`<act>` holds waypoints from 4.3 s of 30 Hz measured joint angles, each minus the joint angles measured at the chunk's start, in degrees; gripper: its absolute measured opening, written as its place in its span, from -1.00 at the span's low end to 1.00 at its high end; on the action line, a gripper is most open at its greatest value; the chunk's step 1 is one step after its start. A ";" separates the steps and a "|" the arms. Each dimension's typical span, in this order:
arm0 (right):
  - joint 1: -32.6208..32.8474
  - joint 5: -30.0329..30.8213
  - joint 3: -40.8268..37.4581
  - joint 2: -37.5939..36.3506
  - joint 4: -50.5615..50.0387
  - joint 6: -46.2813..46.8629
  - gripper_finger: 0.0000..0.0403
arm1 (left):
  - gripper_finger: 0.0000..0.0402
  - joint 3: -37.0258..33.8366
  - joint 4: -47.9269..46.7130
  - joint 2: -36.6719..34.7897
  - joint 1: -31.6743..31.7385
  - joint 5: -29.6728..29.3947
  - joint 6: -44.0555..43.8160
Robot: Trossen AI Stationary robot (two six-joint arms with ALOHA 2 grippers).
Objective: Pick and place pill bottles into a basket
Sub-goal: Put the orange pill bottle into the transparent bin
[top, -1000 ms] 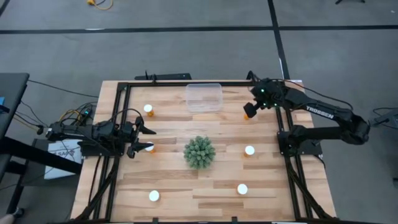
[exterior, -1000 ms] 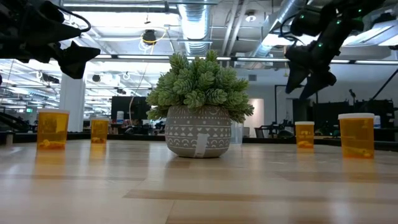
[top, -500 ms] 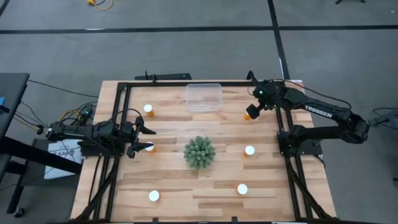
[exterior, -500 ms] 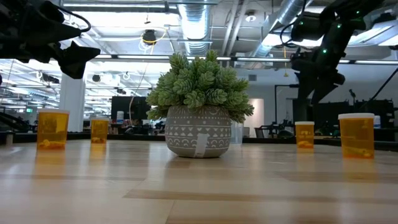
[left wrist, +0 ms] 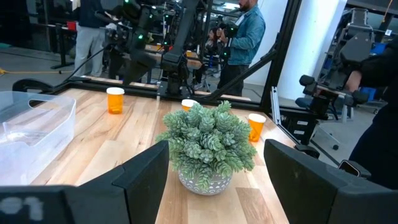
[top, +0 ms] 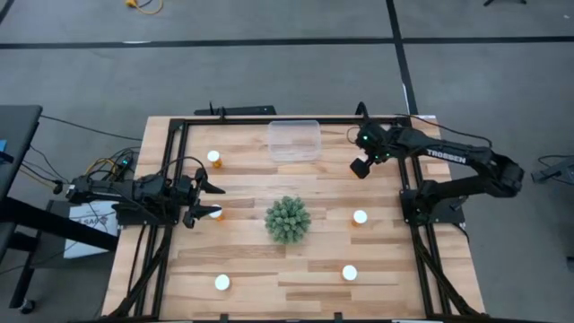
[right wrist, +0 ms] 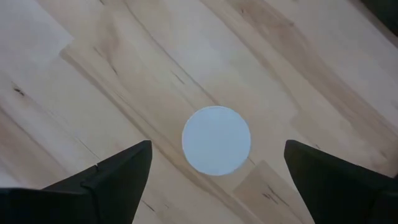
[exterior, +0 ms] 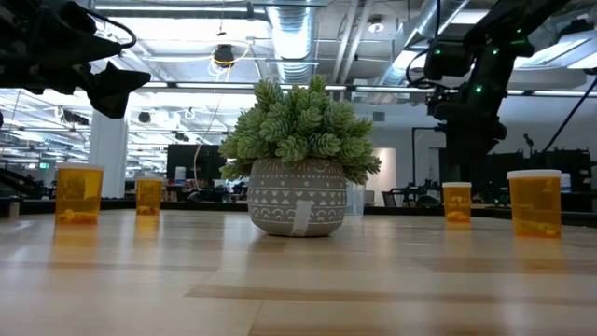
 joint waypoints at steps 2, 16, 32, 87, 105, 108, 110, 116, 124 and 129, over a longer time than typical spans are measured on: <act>0.00 -0.01 0.00 0.37 0.36 -0.14 0.78 | 0.26 -0.01 0.02 0.01 0.00 0.00 0.00; -0.11 0.04 0.00 0.46 1.02 0.32 0.78 | 0.26 -0.01 0.01 0.02 0.00 0.00 0.00; -0.07 0.07 -0.04 0.46 0.13 -1.64 0.78 | 0.26 0.00 0.01 0.01 0.00 0.00 0.00; 0.28 -2.80 -0.04 11.69 4.67 -4.66 -0.04 | 0.26 -0.02 0.02 0.00 0.00 0.00 0.00; 0.31 -4.57 10.49 11.67 4.47 -5.54 -0.05 | 0.26 -0.01 0.01 0.01 0.00 0.00 0.00; 0.31 -5.04 14.59 11.65 4.47 -5.91 -0.05 | 0.26 -0.02 0.02 0.02 0.00 0.00 0.00; 0.31 -5.98 17.29 11.65 4.83 -6.17 -0.05 | 0.26 0.00 0.02 0.02 0.00 0.00 0.00; 0.31 -8.70 23.44 11.71 8.30 -6.13 -0.05 | 0.26 -0.02 0.02 0.00 0.00 0.00 0.00; 0.81 -9.95 26.12 11.74 13.77 -5.26 -0.05 | 0.26 -0.01 0.01 0.01 0.00 0.00 0.00; 1.84 -10.48 26.30 14.35 15.08 -5.05 -0.05 | 0.26 -0.02 0.02 0.01 0.00 -0.02 0.00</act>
